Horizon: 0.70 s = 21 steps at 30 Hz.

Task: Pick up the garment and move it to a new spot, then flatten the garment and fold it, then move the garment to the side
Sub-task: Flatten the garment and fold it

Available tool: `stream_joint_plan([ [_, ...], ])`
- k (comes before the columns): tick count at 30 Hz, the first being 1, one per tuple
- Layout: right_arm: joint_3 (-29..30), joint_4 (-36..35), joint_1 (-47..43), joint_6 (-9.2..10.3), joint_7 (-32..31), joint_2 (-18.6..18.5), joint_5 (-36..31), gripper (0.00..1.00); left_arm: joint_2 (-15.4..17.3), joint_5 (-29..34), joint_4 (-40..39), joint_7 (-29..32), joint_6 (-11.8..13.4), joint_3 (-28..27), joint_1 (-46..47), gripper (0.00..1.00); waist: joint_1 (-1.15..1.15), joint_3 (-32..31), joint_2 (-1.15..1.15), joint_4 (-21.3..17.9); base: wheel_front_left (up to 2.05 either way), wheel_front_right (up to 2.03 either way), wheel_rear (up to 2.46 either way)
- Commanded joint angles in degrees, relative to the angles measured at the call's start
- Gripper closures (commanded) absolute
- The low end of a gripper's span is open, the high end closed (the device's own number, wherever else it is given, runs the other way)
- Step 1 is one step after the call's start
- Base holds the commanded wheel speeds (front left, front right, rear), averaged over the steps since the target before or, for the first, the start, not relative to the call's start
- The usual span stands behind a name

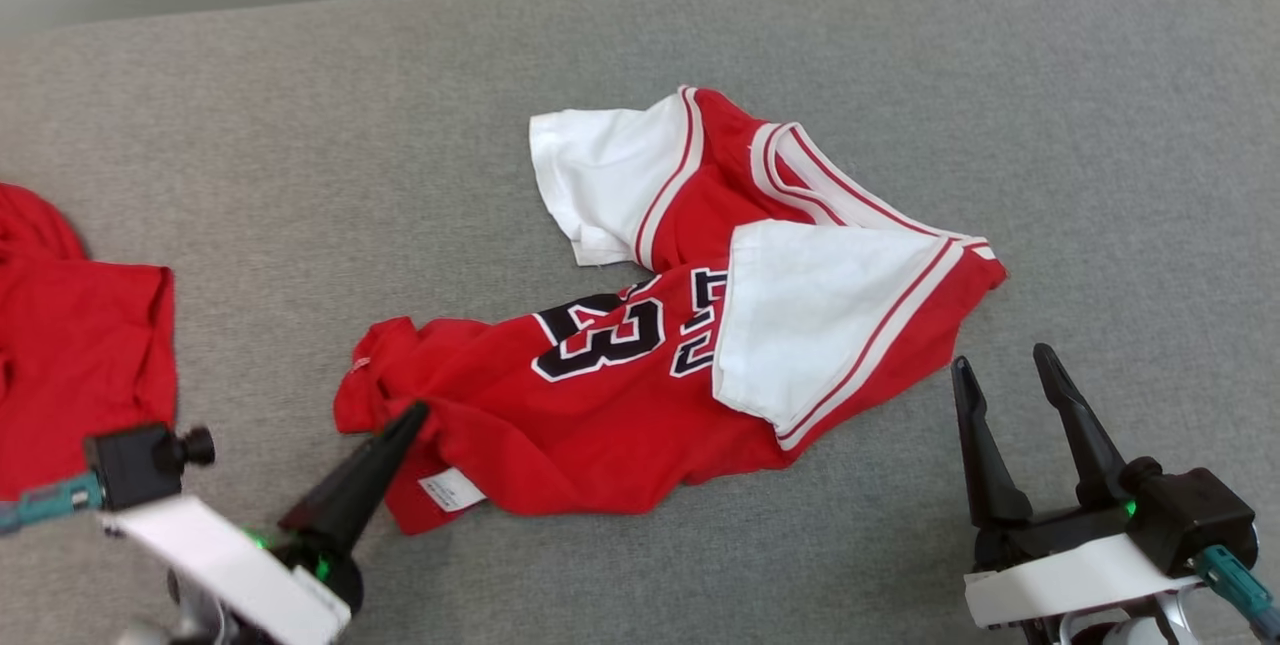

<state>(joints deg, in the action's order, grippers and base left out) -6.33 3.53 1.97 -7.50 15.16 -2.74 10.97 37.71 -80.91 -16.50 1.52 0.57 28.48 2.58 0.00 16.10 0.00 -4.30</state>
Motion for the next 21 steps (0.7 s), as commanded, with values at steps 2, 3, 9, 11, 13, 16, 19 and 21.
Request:
stream_joint_plan([
  [2,-0.02,-0.07,1.03,0.01,-0.01,-0.30,0.23,0.00,-1.08,0.58,5.12,0.85,0.73,-0.31,4.64,1.00,0.00,1.95,0.00,-1.73,0.00,0.00,0.00],
  [3,0.06,-0.04,1.17,0.02,-0.01,-0.29,0.35,0.00,-1.47,1.05,7.33,1.30,0.89,0.05,6.06,1.00,0.00,2.38,0.00,-2.14,0.00,0.00,0.00],
  [9,0.06,0.21,1.46,0.02,-0.01,-0.28,1.00,0.00,-2.58,1.34,17.80,2.20,0.83,-0.14,10.88,1.00,0.00,3.74,0.00,-4.24,0.00,0.00,0.00],
  [11,0.19,0.24,1.36,0.02,-0.01,-0.29,1.12,0.00,-2.91,0.97,20.33,1.89,0.39,-0.63,11.31,1.00,0.00,3.73,0.00,-4.44,0.00,0.00,0.00],
  [13,0.29,0.28,1.11,0.01,-0.01,-0.28,1.06,0.00,-3.07,0.80,22.52,1.17,-0.08,-1.07,11.58,1.00,0.00,3.52,0.00,-4.45,0.00,0.00,0.00],
  [16,0.46,0.43,1.18,0.01,-0.01,-0.29,0.85,0.00,-3.80,0.66,25.45,-0.24,-0.61,-1.83,11.87,1.00,0.00,2.97,0.00,-4.04,0.00,0.00,0.00],
  [19,0.57,0.39,1.37,0.02,-0.01,-0.29,0.54,0.00,-4.33,0.99,27.56,-1.13,-1.07,-1.94,11.80,1.00,0.00,2.27,0.00,-3.44,0.00,0.00,0.00],
  [21,0.65,0.42,1.25,0.02,-0.01,-0.29,0.40,0.00,-4.92,1.33,28.53,-2.08,-0.87,-2.16,11.62,0.91,0.00,1.75,0.00,-3.00,0.00,0.00,0.00],
])
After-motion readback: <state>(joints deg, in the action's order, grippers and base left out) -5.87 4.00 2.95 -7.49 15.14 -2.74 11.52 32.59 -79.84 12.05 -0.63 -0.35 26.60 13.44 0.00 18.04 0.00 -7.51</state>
